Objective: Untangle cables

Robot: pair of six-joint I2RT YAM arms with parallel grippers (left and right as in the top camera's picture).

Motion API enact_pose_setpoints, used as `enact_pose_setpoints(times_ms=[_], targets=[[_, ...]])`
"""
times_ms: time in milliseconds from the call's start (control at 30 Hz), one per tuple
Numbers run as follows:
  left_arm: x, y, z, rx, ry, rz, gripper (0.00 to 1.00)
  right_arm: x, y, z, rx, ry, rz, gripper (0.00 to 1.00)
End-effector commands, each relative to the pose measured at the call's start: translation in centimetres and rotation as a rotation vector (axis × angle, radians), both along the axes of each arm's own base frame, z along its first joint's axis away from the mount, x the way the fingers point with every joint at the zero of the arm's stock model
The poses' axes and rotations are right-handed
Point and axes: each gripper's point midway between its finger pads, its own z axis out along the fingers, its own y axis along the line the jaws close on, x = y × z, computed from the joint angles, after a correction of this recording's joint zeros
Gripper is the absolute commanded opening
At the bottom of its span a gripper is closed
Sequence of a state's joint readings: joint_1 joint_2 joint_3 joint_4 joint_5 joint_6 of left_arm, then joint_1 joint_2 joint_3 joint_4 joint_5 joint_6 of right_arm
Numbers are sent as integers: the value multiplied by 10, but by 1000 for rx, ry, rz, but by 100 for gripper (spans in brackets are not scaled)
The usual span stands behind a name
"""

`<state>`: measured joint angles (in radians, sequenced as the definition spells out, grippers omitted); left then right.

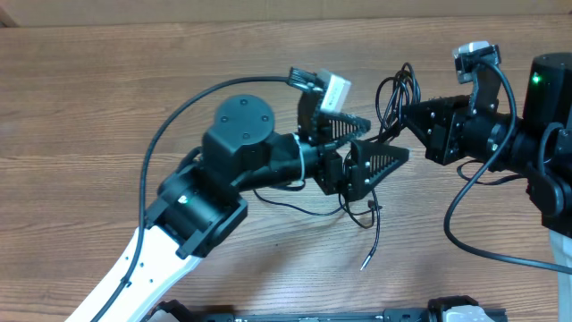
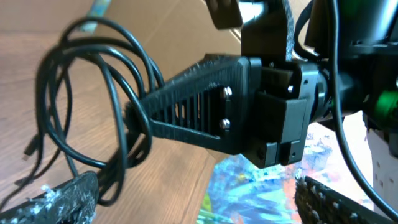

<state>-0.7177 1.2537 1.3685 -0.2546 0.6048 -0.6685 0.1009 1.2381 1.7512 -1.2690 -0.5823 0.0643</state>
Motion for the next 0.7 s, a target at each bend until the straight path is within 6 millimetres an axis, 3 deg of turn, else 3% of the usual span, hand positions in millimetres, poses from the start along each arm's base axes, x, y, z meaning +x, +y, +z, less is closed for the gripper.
enact_pose_setpoints(times_ms=[0,167,233,467,600,667], targets=[[11,-14,-14,20,54,27,96,-3,0,7,20,6,-27,4],[24,-26,-35,51,76,26,69,-6,0,4,21,24,-23,4],[32,-25,-36,67,30,52,52,-7,2,4,27,28,-15,4],[50,-19,-35,70,7,160,45,-13,7,4,51,45,18,4],[63,-12,-36,84,-1,245,28,-17,10,5,67,55,42,4],[66,-11,-37,86,-3,266,25,-18,10,4,68,59,43,4]])
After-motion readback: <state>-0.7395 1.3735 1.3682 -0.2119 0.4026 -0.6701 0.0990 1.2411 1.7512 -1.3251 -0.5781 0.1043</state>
